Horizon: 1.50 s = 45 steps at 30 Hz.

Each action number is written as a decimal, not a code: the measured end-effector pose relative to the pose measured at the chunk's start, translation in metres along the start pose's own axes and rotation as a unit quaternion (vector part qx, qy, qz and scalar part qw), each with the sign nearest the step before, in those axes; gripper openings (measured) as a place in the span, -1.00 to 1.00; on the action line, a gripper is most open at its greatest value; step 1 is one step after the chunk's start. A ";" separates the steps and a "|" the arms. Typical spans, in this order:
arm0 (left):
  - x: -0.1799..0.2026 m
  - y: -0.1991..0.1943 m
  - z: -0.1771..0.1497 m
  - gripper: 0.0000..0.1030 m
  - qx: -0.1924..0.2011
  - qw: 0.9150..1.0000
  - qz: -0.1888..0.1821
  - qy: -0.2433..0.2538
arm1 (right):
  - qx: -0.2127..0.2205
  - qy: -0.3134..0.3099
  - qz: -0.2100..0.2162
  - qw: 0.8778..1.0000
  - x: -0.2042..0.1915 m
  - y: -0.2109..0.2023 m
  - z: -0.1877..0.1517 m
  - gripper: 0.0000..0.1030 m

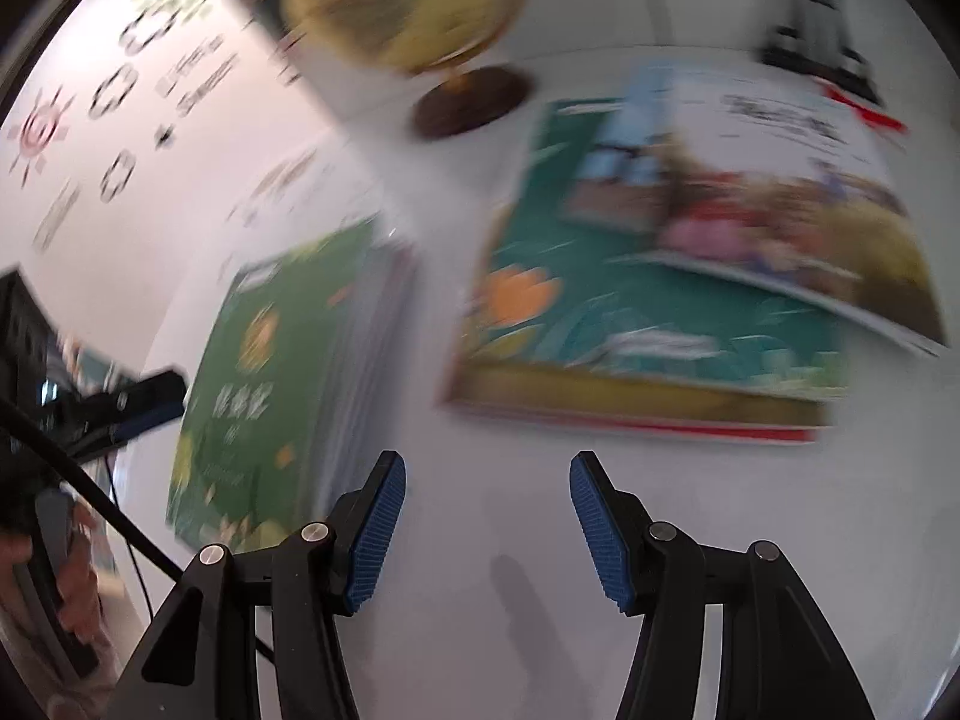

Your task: Organize books

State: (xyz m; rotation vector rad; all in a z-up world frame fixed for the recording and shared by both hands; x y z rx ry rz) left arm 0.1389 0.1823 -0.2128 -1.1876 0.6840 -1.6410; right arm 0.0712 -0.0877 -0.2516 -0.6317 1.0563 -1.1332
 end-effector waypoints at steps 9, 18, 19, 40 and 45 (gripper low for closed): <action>0.074 0.038 0.013 0.28 -0.011 0.997 0.033 0.062 | 0.061 0.086 -0.029 0.994 0.096 -0.039 0.034 0.08; 0.155 0.082 0.031 0.29 -0.015 0.995 0.015 0.100 | 0.090 0.088 -0.048 0.991 0.145 -0.053 0.059 0.08; 0.166 0.089 0.032 0.29 -0.016 0.994 0.015 0.108 | 0.091 0.085 -0.050 0.991 0.150 -0.052 0.061 0.08; 0.253 0.160 0.018 0.49 -0.050 0.979 0.017 0.198 | 0.072 0.091 0.065 0.991 0.194 -0.025 0.078 0.55; 0.256 0.145 0.010 0.49 -0.051 0.977 -0.011 0.207 | 0.064 0.109 0.078 0.989 0.195 -0.029 0.075 0.65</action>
Point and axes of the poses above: each gripper's, at about its wrist camera, not at the fingertips, and y roughly the way its jaws point, x to its right, z to its top, the point moved 4 cm from there along y, roughly the way its jaws point, and after that the axes turned 2 degrees about -z, right-handed, at the moved point
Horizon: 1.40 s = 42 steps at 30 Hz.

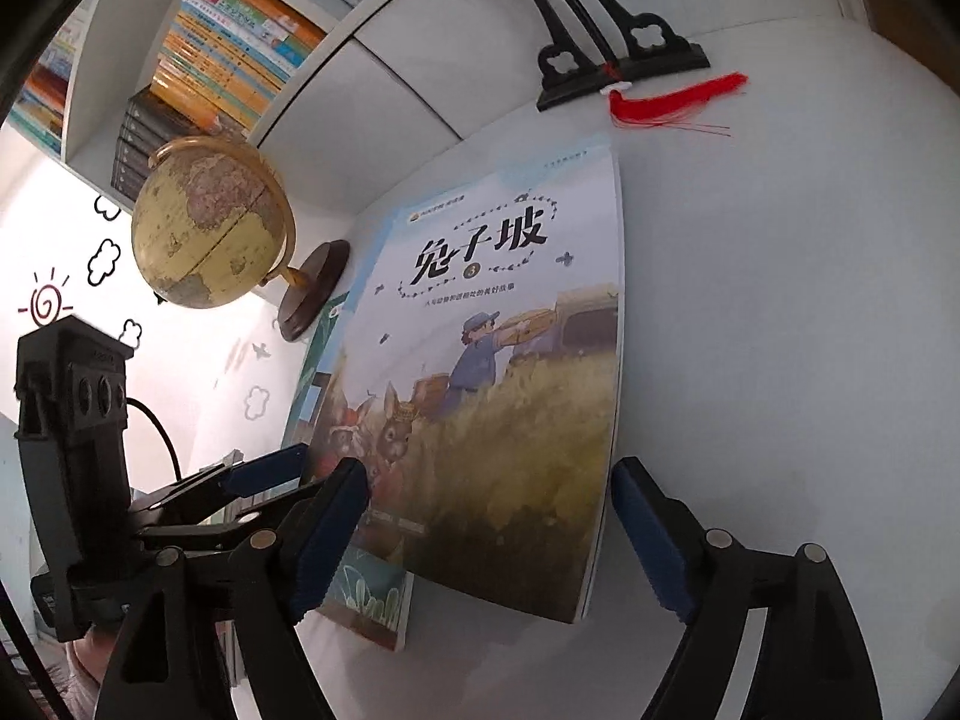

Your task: Organize books

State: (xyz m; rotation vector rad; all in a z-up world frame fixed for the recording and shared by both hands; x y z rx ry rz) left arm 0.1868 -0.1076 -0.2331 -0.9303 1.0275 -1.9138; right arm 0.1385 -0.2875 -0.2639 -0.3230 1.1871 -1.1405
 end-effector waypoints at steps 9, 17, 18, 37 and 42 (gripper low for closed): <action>-0.009 -0.027 -0.043 0.50 -0.033 0.999 -0.015 -0.016 | -0.066 -0.026 0.017 0.997 -0.013 -0.007 -0.026 0.73; -0.043 -0.041 -0.067 0.50 -0.029 0.997 -0.013 -0.065 | -0.109 -0.068 0.064 0.990 -0.034 0.000 -0.048 0.73; -0.050 -0.042 -0.061 0.50 -0.020 0.997 -0.009 -0.069 | -0.101 -0.066 0.062 0.991 -0.033 0.001 -0.046 0.73; -0.059 -0.018 -0.030 0.81 0.054 0.993 -0.037 -0.102 | -0.091 -0.044 0.063 0.993 -0.028 0.017 -0.026 0.02; -0.080 -0.046 -0.031 0.28 0.112 0.976 -0.096 -0.157 | -0.066 -0.065 0.051 0.994 -0.021 -0.002 -0.033 -0.59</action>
Point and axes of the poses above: each gripper's, at about its wrist camera, not at the fingertips, and y roughly the way its jaws point, x to its right, z to its top, the point moved 4 cm from there along y, roughly the way its jaws point, and after that the axes turned 2 degrees about -z, right-handed, at the moved point
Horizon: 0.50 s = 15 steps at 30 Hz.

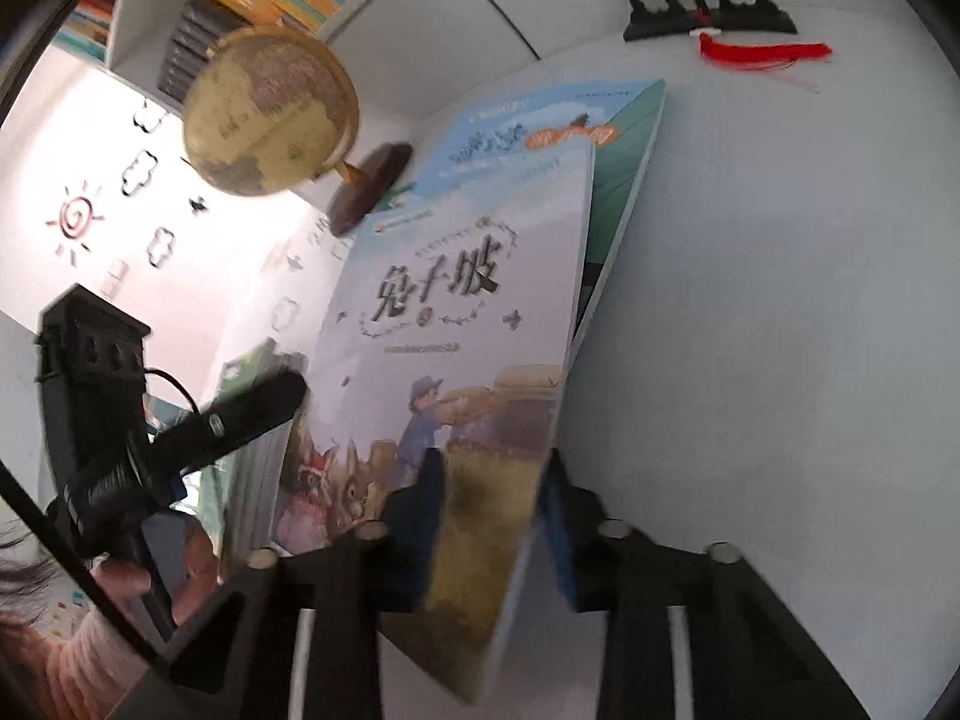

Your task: Organize books

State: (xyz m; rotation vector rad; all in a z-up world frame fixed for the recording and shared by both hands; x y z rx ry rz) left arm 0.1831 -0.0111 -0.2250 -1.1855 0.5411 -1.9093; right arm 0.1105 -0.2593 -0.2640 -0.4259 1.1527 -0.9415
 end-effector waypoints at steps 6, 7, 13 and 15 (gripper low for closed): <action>0.014 -0.006 0.000 0.22 -0.004 1.000 0.003 0.025 | 0.018 -0.003 -0.003 1.000 -0.006 -0.015 -0.003 -0.72; 0.016 -0.004 0.000 0.23 -0.003 1.000 0.001 0.027 | 0.022 -0.006 -0.001 1.000 -0.010 -0.018 -0.003 -0.72; 0.011 -0.021 -0.004 0.22 0.001 1.000 -0.015 0.015 | 0.040 -0.030 -0.010 0.999 -0.034 -0.027 0.000 -0.72; 0.008 -0.028 -0.004 0.22 0.005 1.000 -0.018 0.016 | 0.045 -0.030 0.001 0.999 -0.041 -0.032 -0.002 -0.72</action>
Point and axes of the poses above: each gripper's, at about its wrist camera, not at the fingertips, and y roughly the way its jaws point, x to its right, z to its top, the point moved 4 cm from there along y, roughly the way its jaws point, and after that the axes turned 2 degrees about -z, right-handed, at the moved point
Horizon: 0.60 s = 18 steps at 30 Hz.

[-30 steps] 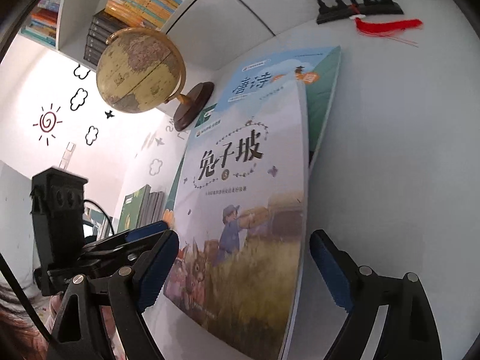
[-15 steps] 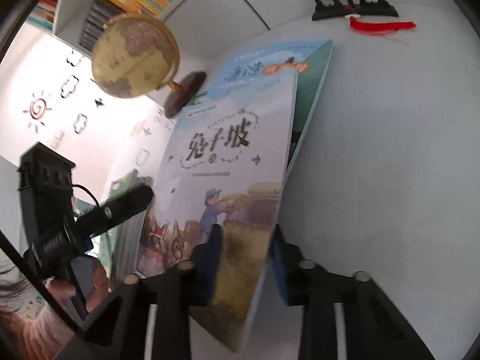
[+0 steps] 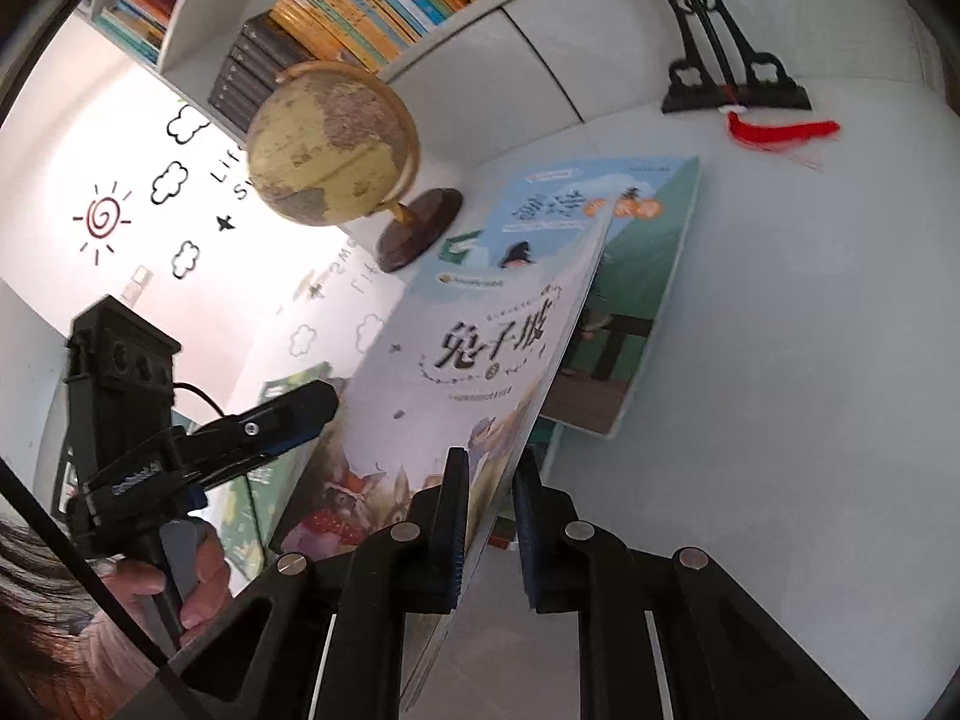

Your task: Organize books

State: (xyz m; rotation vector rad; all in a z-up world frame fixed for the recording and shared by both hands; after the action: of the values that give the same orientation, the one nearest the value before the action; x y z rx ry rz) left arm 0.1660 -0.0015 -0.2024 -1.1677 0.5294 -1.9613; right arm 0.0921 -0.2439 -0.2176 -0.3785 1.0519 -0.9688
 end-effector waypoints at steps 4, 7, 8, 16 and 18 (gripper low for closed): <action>-0.003 -0.016 0.002 0.23 0.006 1.000 -0.004 0.008 | 0.008 -0.014 0.002 1.000 -0.020 -0.003 -0.001 -0.72; -0.006 -0.029 0.000 0.23 0.008 1.000 0.000 0.016 | 0.014 -0.025 0.007 1.000 -0.035 -0.006 -0.003 -0.72; -0.007 -0.033 -0.001 0.23 0.009 1.000 0.000 0.018 | 0.014 -0.031 0.005 0.999 -0.038 -0.006 -0.005 -0.72; -0.026 -0.073 -0.002 0.23 0.031 0.999 0.008 0.015 | 0.018 -0.046 0.010 0.999 -0.079 0.004 -0.012 -0.72; -0.031 -0.082 -0.002 0.23 0.037 0.999 0.010 0.013 | 0.020 -0.049 0.014 0.999 -0.090 0.007 -0.013 -0.72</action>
State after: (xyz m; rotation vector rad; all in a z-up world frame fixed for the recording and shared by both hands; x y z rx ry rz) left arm 0.1396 0.0730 -0.1648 -1.0872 0.4760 -1.9642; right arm 0.0708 -0.1644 -0.1782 -0.3736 0.9462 -0.9360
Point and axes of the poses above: each gripper's, at about its wrist camera, not at the fingertips, and y roughly the way its jaws point, x to its right, z to its top, the point moved 4 cm from there along y, roughly the way its jaws point, and after that the axes turned 2 degrees about -z, right-handed, at the moved point
